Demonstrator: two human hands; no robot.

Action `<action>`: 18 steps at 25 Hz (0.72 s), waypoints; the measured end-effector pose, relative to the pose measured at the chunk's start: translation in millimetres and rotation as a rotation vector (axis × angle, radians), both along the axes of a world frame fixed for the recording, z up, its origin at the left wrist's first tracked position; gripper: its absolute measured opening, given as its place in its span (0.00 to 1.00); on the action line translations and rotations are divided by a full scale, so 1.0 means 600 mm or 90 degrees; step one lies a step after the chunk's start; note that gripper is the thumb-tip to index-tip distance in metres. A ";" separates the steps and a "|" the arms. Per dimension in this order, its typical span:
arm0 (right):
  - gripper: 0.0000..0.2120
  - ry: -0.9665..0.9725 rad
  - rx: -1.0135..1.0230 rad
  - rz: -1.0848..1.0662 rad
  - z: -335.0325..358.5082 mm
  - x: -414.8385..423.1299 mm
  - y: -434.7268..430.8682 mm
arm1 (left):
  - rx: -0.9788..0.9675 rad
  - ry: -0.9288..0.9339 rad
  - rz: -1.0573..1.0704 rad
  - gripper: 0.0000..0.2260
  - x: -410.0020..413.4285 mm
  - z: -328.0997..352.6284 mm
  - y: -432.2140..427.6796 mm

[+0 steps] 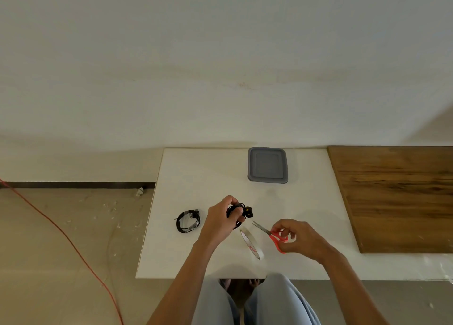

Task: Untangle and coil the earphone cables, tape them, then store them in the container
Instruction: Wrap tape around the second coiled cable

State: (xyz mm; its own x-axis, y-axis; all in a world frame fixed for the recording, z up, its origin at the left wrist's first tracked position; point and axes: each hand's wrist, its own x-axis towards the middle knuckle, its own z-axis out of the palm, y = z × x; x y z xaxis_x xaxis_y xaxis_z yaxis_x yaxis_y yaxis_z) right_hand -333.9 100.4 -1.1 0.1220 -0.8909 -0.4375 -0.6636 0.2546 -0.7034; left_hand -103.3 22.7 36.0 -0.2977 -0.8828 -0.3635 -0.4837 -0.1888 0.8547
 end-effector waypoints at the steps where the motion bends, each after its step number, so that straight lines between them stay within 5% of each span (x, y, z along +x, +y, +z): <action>1: 0.15 0.005 0.013 0.010 0.003 -0.004 -0.006 | -0.004 -0.001 -0.010 0.01 0.001 0.000 -0.001; 18: 0.20 0.084 0.041 0.202 0.054 0.051 -0.098 | 0.000 -0.016 -0.101 0.01 0.002 0.008 -0.021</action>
